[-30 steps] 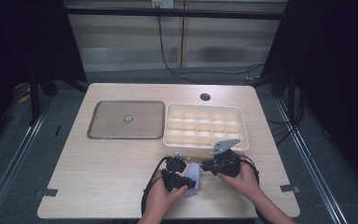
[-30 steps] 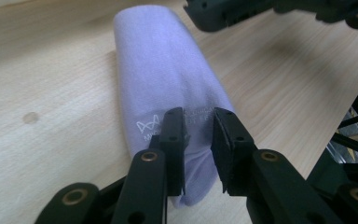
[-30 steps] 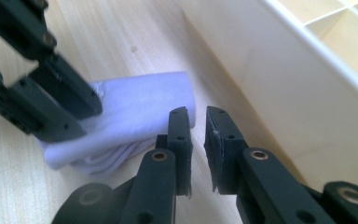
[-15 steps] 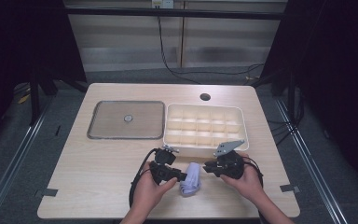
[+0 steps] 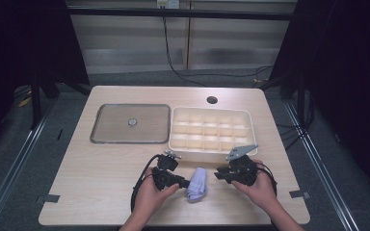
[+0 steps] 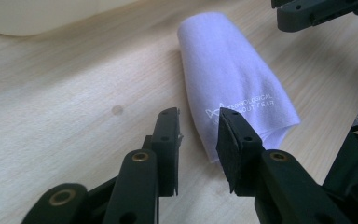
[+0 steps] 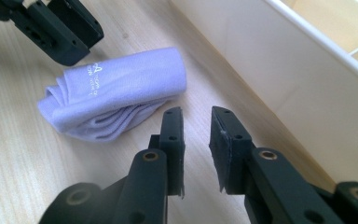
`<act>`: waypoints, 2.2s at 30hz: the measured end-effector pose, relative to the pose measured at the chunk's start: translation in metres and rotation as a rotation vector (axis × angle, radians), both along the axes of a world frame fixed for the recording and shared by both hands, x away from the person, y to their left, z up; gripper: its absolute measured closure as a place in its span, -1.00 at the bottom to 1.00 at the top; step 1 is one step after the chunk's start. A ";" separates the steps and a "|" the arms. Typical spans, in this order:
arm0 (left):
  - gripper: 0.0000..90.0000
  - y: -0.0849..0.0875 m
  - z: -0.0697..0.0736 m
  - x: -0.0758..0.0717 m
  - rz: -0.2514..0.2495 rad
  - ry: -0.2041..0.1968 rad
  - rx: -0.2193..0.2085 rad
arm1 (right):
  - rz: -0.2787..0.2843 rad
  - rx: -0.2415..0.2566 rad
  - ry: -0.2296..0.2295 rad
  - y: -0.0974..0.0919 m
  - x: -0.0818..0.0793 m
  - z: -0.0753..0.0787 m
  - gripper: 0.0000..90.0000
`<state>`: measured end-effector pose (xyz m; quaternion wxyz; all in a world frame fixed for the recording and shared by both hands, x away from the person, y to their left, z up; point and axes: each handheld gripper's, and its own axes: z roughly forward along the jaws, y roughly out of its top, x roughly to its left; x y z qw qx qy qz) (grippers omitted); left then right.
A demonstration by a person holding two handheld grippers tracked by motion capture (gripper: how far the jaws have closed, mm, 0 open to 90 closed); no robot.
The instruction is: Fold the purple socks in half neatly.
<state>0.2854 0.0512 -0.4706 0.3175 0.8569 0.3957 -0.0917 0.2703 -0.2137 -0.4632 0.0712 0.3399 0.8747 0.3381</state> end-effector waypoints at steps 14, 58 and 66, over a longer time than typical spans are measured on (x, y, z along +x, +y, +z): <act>0.57 -0.016 -0.009 -0.004 -0.036 0.021 -0.009 | 0.003 0.004 0.047 0.001 0.006 -0.001 0.55; -0.23 0.011 -0.001 0.010 -0.012 -0.269 0.017 | -0.073 0.003 0.187 -0.018 0.013 0.013 0.31; -0.29 0.029 -0.010 0.011 0.006 -0.307 0.067 | -0.074 -0.004 0.196 -0.018 0.015 0.018 0.28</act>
